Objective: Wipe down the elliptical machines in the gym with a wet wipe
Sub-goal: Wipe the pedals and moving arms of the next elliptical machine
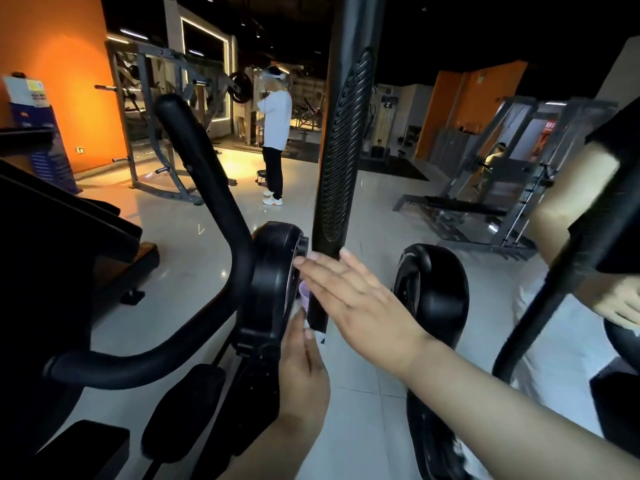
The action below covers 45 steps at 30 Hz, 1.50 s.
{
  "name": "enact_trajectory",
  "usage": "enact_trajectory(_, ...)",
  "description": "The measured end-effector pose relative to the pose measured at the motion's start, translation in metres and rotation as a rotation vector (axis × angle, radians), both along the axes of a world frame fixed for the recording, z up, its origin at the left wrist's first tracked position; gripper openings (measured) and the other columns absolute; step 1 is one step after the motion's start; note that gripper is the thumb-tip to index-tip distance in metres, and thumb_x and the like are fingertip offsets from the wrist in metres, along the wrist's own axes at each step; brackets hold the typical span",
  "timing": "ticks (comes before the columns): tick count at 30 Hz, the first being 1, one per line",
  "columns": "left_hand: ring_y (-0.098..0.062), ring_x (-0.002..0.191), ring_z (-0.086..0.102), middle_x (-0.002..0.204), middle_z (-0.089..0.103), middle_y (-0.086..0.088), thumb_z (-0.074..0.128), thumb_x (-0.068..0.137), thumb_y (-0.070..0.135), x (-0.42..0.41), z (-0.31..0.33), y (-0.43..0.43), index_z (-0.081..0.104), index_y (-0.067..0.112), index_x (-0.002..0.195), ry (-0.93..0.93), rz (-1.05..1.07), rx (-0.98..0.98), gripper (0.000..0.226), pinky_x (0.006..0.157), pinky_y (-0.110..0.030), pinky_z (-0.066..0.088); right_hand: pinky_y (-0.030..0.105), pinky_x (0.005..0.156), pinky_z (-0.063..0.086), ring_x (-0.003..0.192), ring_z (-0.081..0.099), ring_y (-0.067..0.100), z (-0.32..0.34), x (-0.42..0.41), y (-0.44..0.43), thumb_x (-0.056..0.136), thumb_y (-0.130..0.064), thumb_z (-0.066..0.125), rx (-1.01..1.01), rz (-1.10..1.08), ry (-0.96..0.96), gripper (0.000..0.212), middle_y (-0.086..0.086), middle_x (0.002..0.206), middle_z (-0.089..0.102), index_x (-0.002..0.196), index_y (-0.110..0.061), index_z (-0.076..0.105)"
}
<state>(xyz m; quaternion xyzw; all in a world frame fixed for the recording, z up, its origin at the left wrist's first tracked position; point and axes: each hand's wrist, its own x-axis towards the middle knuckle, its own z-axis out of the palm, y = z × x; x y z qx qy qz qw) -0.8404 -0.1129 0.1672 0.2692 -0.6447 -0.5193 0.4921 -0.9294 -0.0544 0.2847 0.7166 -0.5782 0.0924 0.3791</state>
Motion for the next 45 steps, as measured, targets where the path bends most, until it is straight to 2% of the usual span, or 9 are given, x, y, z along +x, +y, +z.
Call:
enact_trajectory(5,-0.006,0.134,0.053,0.144,0.058,0.002,0.034,0.110,0.026,0.002,0.049,-0.007,0.050,0.025,0.147,0.155,-0.073,0.049,0.040,0.111,-0.027,0.045,0.038,0.128,0.010,0.154,0.022,0.020,-0.007,-0.005,0.000,0.095,0.005,0.047,-0.010,-0.012,0.029,0.052,0.004,0.163,0.033,0.147,0.001,0.047)
enact_trajectory(8,0.000,0.133,0.053,0.142,0.058,0.011,0.034,0.111,0.019,0.002,0.074,-0.007,0.048,0.040,0.139,0.237,-0.077,-0.012,0.037,0.110,-0.020,0.042,0.039,0.127,0.015,0.152,0.027,0.021,-0.004,-0.003,-0.003,0.096,0.008,0.052,-0.084,0.028,-0.028,0.051,0.004,0.161,0.033,0.146,0.001,0.049)
enact_trajectory(12,0.005,0.147,0.030,0.160,0.035,0.018,0.030,0.110,0.028,-0.004,0.045,-0.001,0.032,0.030,0.156,0.169,-0.092,-0.005,0.046,0.123,-0.030,0.030,0.040,0.127,0.013,0.154,0.023,0.021,0.015,-0.006,-0.003,0.090,0.014,0.062,-0.169,0.037,-0.132,0.063,0.004,0.161,0.032,0.149,-0.002,0.045)
enact_trajectory(19,0.003,0.137,0.047,0.148,0.055,0.009,0.037,0.111,0.027,-0.006,0.098,-0.018,0.049,0.018,0.150,0.221,0.037,-0.057,0.042,0.113,-0.018,0.038,0.044,0.124,0.026,0.152,0.028,0.027,0.020,-0.013,-0.009,0.088,0.015,0.066,-0.163,0.099,-0.193,0.064,0.013,0.157,0.039,0.147,0.004,0.044)
enact_trajectory(23,0.010,0.136,0.043,0.151,0.050,0.009,0.033,0.110,0.029,-0.009,0.071,-0.013,0.047,0.021,0.149,0.147,0.011,-0.091,0.043,0.112,-0.012,0.035,0.040,0.122,0.030,0.153,0.024,0.026,0.016,-0.012,-0.009,0.087,0.017,0.066,-0.142,0.074,-0.202,0.071,0.009,0.161,0.034,0.151,0.002,0.039)
enact_trajectory(28,0.014,0.124,0.050,0.136,0.059,0.019,0.033,0.109,0.035,-0.002,0.024,-0.007,0.055,0.029,0.137,0.036,-0.011,0.120,0.036,0.114,-0.031,0.041,0.047,0.119,0.035,0.155,0.019,0.028,0.008,-0.009,-0.012,0.083,0.019,0.070,-0.108,0.044,-0.182,0.077,0.007,0.163,0.031,0.151,0.000,0.039)
enact_trajectory(36,-0.011,0.148,0.037,0.161,0.039,0.004,0.028,0.112,0.027,-0.008,0.052,-0.014,0.029,0.026,0.160,0.134,-0.076,-0.132,0.048,0.119,-0.043,0.038,0.048,0.125,0.021,0.156,0.009,0.027,-0.002,-0.002,-0.015,0.097,0.002,0.060,-0.101,0.033,-0.185,0.053,0.008,0.160,0.035,0.148,0.003,0.044)
enact_trajectory(41,0.007,0.143,0.035,0.156,0.035,0.020,0.031,0.107,0.036,0.013,-0.020,0.004,0.028,0.034,0.157,-0.197,-0.022,-0.029,0.050,0.118,-0.019,0.031,0.039,0.128,0.001,0.156,0.008,0.024,-0.023,-0.005,-0.014,0.080,0.020,0.056,-0.035,0.004,-0.052,0.071,0.008,0.157,0.041,0.148,0.003,0.044)
enact_trajectory(45,0.007,0.135,0.038,0.157,0.043,0.007,0.035,0.110,0.027,0.019,-0.025,-0.003,0.032,0.024,0.158,-0.292,-0.028,-0.002,0.049,0.109,-0.002,0.028,0.040,0.128,0.000,0.154,0.015,0.028,-0.041,-0.007,-0.014,0.085,0.017,0.045,-0.015,-0.018,0.018,0.062,0.009,0.154,0.044,0.145,0.003,0.048)
